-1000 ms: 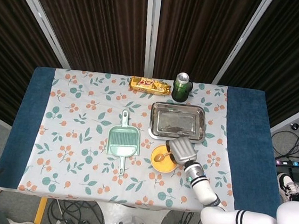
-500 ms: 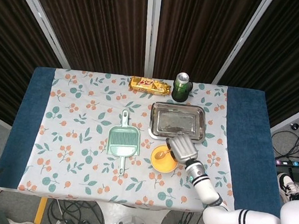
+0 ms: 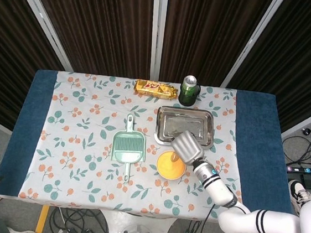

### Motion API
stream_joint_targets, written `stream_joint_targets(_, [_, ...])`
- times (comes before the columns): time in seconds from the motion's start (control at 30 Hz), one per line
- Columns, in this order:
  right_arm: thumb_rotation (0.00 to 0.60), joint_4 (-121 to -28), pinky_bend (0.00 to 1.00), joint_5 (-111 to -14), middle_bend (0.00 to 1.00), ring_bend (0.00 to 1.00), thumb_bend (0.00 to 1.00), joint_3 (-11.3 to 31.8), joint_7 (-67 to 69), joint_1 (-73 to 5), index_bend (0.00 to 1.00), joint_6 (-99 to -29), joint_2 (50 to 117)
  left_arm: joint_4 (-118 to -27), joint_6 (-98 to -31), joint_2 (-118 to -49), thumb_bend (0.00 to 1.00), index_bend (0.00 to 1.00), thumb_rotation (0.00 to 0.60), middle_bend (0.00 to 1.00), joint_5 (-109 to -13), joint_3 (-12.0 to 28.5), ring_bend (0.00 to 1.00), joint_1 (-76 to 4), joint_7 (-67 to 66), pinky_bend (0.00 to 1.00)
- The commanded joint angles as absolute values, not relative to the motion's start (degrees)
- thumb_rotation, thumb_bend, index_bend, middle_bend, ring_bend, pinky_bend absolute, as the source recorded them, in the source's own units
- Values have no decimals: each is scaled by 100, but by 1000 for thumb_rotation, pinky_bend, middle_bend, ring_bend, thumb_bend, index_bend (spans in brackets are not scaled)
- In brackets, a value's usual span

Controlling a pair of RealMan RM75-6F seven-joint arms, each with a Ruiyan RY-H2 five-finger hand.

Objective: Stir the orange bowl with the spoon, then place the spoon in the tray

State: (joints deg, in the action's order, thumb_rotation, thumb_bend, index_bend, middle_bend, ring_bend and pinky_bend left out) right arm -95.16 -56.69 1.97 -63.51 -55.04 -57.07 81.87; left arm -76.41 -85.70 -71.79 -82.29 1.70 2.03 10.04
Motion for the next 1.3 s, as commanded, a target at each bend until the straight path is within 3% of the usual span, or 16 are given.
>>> stream_joint_targets(0.03, [600, -9281, 1000, -5929, 973, 990, 434, -45, -6809, -5686, 705, -5680, 8225, -7644, -8564, -7177, 136, 176, 600, 179, -8218, 177, 116, 202, 1005, 136])
stream_joint_targets(0.43, [600, -8562, 1000, -6307, 975, 990, 440, -334, -7404, -5749, 727, -5679, 8810, -7598, -8528, -7205, 136, 176, 600, 179, -8229, 153, 116, 208, 1063, 136])
stream_joint_targets(0.83, [600, -8583, 1000, -6538, 977, 991, 440, -438, -7686, -5683, 740, -5719, 9131, -7492, -8504, -7256, 136, 176, 600, 179, -8201, 148, 116, 231, 1153, 136])
stream_joint_targets(1.3, [600, -8956, 1000, -6617, 980, 998, 440, -230, -6617, -5206, 762, -6043, 9084, -7478, -8528, -7269, 136, 176, 600, 179, -8236, 153, 116, 232, 1155, 137])
